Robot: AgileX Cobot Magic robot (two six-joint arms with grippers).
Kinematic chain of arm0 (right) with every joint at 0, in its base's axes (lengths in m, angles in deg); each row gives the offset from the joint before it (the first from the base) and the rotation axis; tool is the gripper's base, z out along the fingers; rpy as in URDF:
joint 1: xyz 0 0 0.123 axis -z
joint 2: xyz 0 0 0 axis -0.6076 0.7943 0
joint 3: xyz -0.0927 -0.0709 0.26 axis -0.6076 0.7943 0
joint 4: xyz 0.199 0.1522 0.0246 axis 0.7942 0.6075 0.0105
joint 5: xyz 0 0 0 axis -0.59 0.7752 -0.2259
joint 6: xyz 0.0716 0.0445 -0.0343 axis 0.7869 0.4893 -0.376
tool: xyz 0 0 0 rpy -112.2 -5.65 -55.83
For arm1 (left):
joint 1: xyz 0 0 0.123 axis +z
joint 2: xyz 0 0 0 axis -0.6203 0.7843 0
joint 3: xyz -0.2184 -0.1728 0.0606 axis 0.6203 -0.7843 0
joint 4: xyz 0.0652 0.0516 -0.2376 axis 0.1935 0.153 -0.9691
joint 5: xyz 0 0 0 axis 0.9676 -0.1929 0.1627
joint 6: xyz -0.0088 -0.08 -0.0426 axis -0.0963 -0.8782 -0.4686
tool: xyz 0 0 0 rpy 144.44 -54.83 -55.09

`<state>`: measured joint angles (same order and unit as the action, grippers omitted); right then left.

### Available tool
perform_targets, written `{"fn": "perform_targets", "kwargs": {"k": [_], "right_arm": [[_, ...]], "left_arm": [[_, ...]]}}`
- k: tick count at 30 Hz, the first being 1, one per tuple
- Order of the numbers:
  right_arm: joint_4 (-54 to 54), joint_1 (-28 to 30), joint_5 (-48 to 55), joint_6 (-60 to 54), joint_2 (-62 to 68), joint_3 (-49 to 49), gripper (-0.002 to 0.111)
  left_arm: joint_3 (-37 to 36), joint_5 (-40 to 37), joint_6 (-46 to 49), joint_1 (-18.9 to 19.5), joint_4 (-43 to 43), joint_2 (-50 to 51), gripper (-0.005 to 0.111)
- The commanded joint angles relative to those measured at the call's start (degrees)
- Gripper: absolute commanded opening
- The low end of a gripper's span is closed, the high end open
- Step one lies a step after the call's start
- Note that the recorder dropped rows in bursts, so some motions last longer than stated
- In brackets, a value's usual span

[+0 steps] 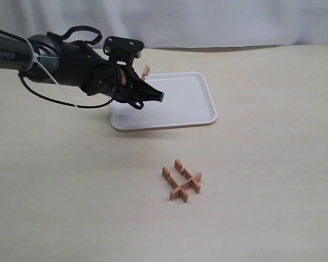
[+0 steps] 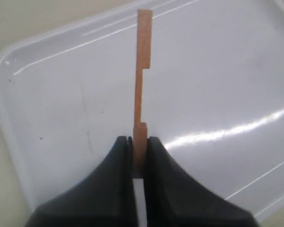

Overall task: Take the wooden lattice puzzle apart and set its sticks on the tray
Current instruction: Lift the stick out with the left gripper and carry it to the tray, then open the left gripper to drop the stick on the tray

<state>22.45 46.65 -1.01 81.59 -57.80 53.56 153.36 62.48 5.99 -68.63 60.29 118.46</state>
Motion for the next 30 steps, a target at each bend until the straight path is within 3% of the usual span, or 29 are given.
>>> {"fn": "perform_targets", "kwargs": {"k": [1,5,10,14,21,30], "right_arm": [[0.20,-0.08,-0.12,-0.38,-0.24,0.09,0.004],[0.20,-0.08,-0.12,-0.38,-0.24,0.09,0.004],[0.20,-0.08,-0.12,-0.38,-0.24,0.09,0.004],[0.20,-0.08,-0.12,-0.38,-0.24,0.09,0.004],[0.20,-0.08,-0.12,-0.38,-0.24,0.09,0.004],[0.20,-0.08,-0.12,-0.38,-0.24,0.09,0.004]], "left_arm": [[1.00,-1.02,-0.56,-0.46,-0.67,1.50,0.000],[1.00,-1.78,-0.56,-0.35,-0.67,1.64,0.008],[1.00,-2.72,-0.56,-0.35,-0.67,1.64,0.043],[1.00,-5.61,-0.56,-0.45,-1.17,-0.01,0.062],[1.00,-14.06,4.30,-1.55,-1.94,-8.91,0.062],[1.00,-35.17,19.39,-11.55,-5.38,-15.36,0.062]]}}
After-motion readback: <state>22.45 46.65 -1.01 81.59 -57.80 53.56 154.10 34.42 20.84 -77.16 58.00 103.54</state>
